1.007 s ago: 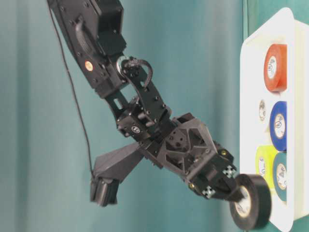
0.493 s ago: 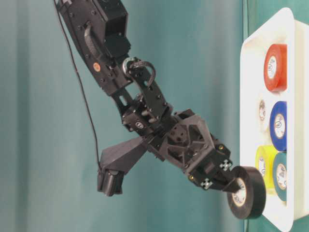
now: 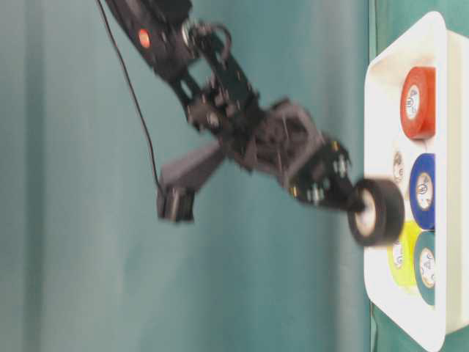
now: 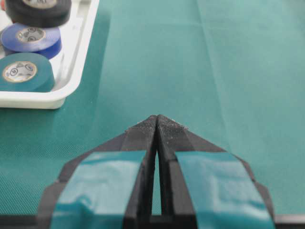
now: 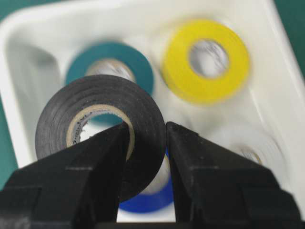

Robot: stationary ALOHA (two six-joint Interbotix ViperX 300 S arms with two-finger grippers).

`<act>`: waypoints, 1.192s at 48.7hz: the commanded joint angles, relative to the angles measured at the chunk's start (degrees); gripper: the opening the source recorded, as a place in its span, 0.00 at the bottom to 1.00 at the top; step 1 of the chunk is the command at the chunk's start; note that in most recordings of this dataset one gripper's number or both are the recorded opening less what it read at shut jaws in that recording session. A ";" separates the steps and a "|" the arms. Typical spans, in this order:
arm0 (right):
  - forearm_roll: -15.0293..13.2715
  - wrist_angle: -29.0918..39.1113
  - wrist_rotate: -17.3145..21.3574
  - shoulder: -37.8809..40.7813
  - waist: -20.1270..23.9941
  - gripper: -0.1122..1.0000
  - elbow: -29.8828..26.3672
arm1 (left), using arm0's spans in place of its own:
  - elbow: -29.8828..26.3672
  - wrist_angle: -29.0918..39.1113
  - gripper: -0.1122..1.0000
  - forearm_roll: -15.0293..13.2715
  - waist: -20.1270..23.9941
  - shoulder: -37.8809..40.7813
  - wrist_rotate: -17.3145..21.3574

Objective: Put the tape into the white case with the right arm.
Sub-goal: 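Lower the black roll into the tray beside the orange-red roll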

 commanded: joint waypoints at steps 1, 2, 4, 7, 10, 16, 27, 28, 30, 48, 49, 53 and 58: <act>-0.26 -0.26 -0.09 -5.36 -0.70 0.10 3.08 | -0.97 -0.26 0.11 0.00 0.18 0.70 0.09; -0.26 -0.35 -0.09 -6.06 -0.88 0.10 3.96 | -0.97 -0.26 0.11 0.00 0.18 0.70 0.09; -0.26 -0.44 -0.09 -7.38 -1.23 0.10 5.62 | -0.97 -0.26 0.11 0.00 0.18 0.70 0.09; -0.26 -0.44 -0.09 -9.32 -1.67 0.10 8.17 | -0.97 -0.26 0.11 0.00 0.18 0.70 0.00; -0.26 -0.44 0.00 -11.07 -2.20 0.10 10.46 | -0.97 -0.26 0.11 0.00 0.18 0.70 0.09; -0.26 -0.62 -0.09 -14.15 -3.34 0.10 14.77 | -0.97 -0.26 0.11 0.00 0.18 0.79 0.09; -0.26 -2.72 -0.09 -15.47 -4.83 0.10 18.37 | -0.97 -0.26 0.11 0.00 0.18 0.79 0.00; -0.35 -3.16 0.00 -15.47 -4.83 0.10 18.46 | -0.97 -0.26 0.11 0.00 0.18 0.70 0.09; -0.26 -3.78 0.00 -15.29 -5.01 0.10 18.54 | -0.97 -0.26 0.11 0.00 0.18 0.79 0.09; -0.26 -5.45 0.18 -13.10 -5.89 0.10 18.02 | -0.97 -0.18 0.11 0.00 0.18 0.79 0.09; -0.26 -5.45 0.26 -13.01 -5.89 0.10 18.02 | -0.97 -0.26 0.11 0.00 0.18 0.70 0.09; -0.26 -5.45 0.18 -12.66 -6.15 0.10 17.84 | -0.97 -0.26 0.11 0.00 0.18 0.70 0.00; -0.26 -5.45 0.18 -12.48 -6.24 0.10 17.49 | -0.97 -0.18 0.11 0.00 0.18 0.79 0.00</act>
